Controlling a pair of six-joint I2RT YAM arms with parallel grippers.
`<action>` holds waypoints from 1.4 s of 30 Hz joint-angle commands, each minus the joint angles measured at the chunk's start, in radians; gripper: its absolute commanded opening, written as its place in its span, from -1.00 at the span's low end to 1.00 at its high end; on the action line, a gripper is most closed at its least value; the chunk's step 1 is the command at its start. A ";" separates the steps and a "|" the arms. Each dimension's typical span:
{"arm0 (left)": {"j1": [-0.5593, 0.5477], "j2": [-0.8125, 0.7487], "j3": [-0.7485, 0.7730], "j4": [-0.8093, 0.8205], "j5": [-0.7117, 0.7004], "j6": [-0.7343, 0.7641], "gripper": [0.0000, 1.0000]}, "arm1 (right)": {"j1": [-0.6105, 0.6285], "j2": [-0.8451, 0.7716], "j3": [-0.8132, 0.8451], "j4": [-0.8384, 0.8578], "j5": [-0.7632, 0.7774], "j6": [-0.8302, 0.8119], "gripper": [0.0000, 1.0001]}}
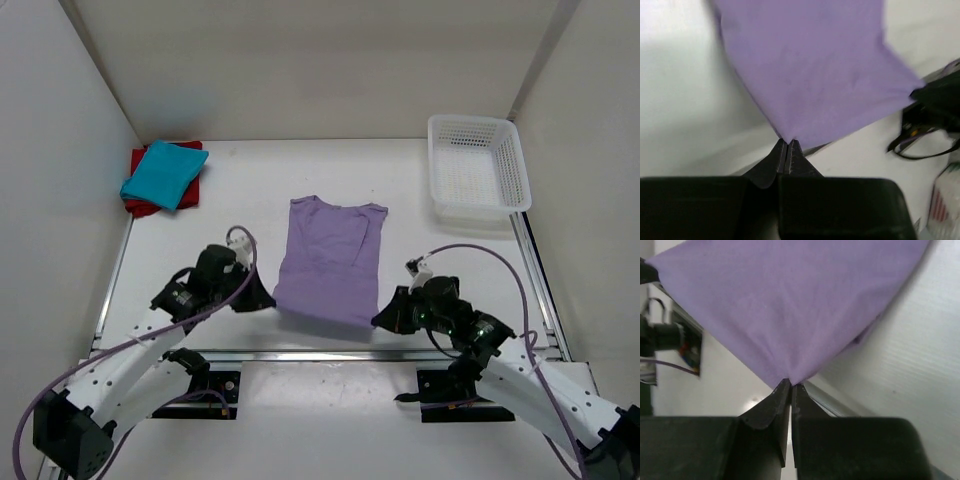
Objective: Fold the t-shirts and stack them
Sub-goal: Grab one side of the 2/3 rectangular tshirt with both arms, then fold the long partially folded tshirt into a neat square
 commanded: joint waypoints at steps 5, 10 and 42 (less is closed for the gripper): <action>0.090 0.182 0.329 0.073 -0.024 0.053 -1.00 | -0.407 0.259 0.282 0.127 -0.317 -0.193 -1.00; 0.163 0.499 0.520 0.212 -0.052 0.039 -1.00 | -0.601 0.598 0.487 0.267 -0.408 -0.269 -1.00; 0.124 1.055 0.674 0.531 -0.023 -0.112 -0.10 | -0.480 1.211 0.853 0.327 -0.132 -0.323 -1.00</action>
